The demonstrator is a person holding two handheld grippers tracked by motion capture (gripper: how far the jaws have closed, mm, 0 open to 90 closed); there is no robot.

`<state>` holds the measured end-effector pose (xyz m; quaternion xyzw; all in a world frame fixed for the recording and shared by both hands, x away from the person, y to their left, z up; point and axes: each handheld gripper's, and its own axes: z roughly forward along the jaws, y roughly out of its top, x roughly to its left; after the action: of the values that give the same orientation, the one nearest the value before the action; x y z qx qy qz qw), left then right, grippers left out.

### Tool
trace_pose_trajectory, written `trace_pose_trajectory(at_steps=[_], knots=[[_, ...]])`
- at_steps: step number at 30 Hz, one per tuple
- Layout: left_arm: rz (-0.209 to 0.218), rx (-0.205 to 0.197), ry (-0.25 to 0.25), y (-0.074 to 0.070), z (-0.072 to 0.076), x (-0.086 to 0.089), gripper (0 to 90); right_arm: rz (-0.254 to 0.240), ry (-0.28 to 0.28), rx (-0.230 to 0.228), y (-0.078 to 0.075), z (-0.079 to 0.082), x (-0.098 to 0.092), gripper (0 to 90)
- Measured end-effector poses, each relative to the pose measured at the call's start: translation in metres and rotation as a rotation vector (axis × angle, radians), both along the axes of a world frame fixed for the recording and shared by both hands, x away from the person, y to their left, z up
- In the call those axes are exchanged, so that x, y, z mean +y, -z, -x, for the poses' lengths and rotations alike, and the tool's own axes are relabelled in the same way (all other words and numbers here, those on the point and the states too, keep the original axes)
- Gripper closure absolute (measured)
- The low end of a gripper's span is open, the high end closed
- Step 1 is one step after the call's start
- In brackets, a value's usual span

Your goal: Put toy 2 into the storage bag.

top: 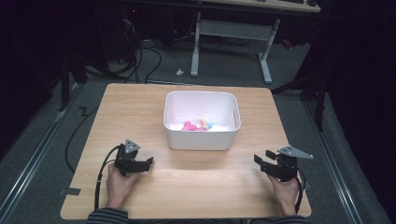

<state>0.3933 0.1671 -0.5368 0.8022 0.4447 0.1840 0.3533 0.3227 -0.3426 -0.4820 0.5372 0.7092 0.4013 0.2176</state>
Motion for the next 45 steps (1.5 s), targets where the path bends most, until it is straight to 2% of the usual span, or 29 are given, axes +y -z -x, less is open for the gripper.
trace_pose_trajectory(at_steps=[5,9,25,27,45], knots=[[0.0,0.0,0.0,0.0,0.0,0.0,16.8,0.005,0.007,0.016,0.01,-0.005,0.002,40.2],[-0.001,0.0,0.0,0.0,0.0,0.0,16.8,0.03,0.014,0.023,0.018,-0.012,0.002,40.1],[-0.002,0.001,0.001,0.0,0.0,0.0,16.7,0.079,0.027,0.057,0.039,-0.027,0.011,40.1],[-0.002,-0.003,0.0,0.0,0.0,0.0,16.7,0.077,0.029,0.061,0.04,-0.027,0.011,40.1],[-0.001,-0.003,0.002,0.0,0.0,0.0,16.8,0.163,0.028,0.08,0.048,-0.031,0.017,35.9]])
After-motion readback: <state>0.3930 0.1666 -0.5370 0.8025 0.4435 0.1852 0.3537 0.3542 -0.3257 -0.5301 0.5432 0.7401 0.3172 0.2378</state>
